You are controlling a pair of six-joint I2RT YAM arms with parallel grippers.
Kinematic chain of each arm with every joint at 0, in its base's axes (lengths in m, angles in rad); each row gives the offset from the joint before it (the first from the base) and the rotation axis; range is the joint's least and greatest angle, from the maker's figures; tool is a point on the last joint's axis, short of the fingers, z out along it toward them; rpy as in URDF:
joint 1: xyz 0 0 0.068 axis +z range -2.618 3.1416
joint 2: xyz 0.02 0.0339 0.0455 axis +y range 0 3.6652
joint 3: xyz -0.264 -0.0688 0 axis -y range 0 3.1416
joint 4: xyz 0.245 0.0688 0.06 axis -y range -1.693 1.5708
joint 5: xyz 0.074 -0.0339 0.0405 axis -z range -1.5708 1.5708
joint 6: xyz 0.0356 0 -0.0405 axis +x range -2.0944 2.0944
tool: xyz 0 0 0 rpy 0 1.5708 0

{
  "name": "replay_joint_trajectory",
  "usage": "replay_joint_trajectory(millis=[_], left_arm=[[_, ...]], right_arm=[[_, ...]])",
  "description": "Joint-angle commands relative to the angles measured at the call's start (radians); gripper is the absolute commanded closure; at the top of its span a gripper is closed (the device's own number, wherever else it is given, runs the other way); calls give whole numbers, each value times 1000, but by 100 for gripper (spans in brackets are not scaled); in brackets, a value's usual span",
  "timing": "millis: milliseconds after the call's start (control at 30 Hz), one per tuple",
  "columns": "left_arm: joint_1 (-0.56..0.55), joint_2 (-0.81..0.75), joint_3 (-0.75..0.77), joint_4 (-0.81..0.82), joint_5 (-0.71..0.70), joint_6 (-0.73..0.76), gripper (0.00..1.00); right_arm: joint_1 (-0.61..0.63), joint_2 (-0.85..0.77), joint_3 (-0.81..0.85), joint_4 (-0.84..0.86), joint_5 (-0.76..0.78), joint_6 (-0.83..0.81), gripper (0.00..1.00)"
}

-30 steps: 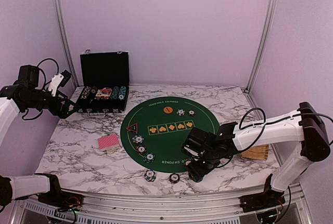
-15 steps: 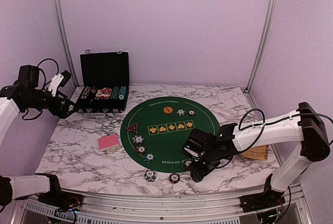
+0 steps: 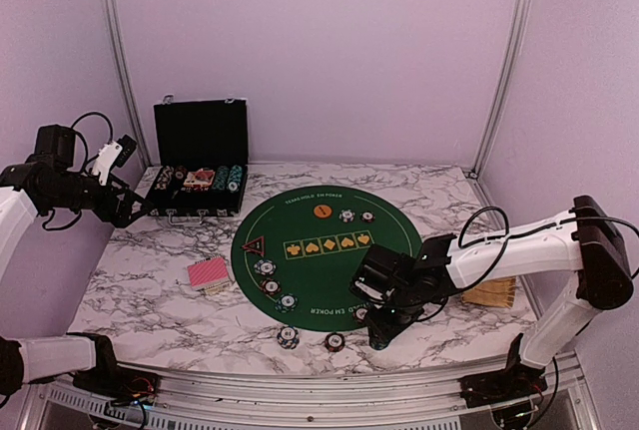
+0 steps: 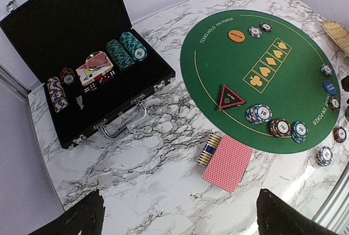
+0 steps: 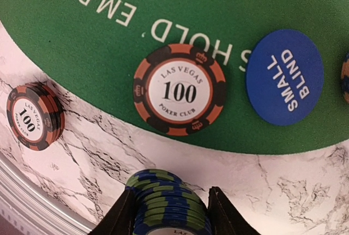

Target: Distribute texas hold em gaming equipment

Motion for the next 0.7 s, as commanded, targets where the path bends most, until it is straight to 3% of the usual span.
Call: replay_joint_trajectory(millis=[0,200,667], left_arm=[[4,-14,-7,-25,3,9,1],[3,-15,-6,-25,1,12,1],[4,-15,-4,-25,6,8,1]], right_arm=[[-5,-24,41,-20,0,-6,52],[-5,-22,43,-23,-2,-8,46],[-5,-33,48,-41,7,-10,51]])
